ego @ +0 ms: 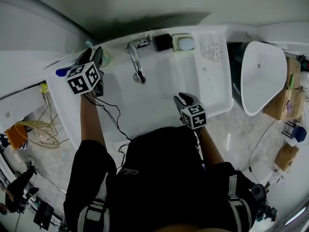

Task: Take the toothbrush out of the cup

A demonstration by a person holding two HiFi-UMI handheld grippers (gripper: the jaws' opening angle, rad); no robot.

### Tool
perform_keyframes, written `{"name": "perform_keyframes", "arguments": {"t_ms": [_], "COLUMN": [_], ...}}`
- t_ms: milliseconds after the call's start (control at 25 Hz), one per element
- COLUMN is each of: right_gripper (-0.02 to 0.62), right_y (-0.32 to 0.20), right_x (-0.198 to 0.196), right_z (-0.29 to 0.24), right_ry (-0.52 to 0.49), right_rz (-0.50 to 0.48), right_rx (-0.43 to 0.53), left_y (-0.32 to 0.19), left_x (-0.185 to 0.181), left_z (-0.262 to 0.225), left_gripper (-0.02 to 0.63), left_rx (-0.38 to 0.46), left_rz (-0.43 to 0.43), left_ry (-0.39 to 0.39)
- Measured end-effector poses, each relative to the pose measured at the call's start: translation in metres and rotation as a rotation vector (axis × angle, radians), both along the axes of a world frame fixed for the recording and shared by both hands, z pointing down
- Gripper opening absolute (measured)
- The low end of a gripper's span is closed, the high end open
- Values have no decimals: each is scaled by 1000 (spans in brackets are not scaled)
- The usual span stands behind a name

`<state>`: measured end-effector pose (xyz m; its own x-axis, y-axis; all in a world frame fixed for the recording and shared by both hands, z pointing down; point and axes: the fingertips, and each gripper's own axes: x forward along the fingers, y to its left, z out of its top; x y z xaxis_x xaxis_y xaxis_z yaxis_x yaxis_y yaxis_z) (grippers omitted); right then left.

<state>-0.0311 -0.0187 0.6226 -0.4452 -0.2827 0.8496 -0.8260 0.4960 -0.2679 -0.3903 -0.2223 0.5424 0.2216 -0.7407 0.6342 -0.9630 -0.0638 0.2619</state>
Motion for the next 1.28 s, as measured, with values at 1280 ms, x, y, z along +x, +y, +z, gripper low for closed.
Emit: {"name": "perform_keyframes", "arguments": {"t_ms": [1280], "right_gripper": [101], "right_y": [-13], "right_x": [4], "right_z": [-24], "right_ry": [-66], "right_rz": [-76], "right_rx": [104], "left_y": [10], "left_x": [-6], "left_z": [-108], "left_gripper": [32], "left_rx": [271], "left_rz": [-71], "left_ry": [-80]}}
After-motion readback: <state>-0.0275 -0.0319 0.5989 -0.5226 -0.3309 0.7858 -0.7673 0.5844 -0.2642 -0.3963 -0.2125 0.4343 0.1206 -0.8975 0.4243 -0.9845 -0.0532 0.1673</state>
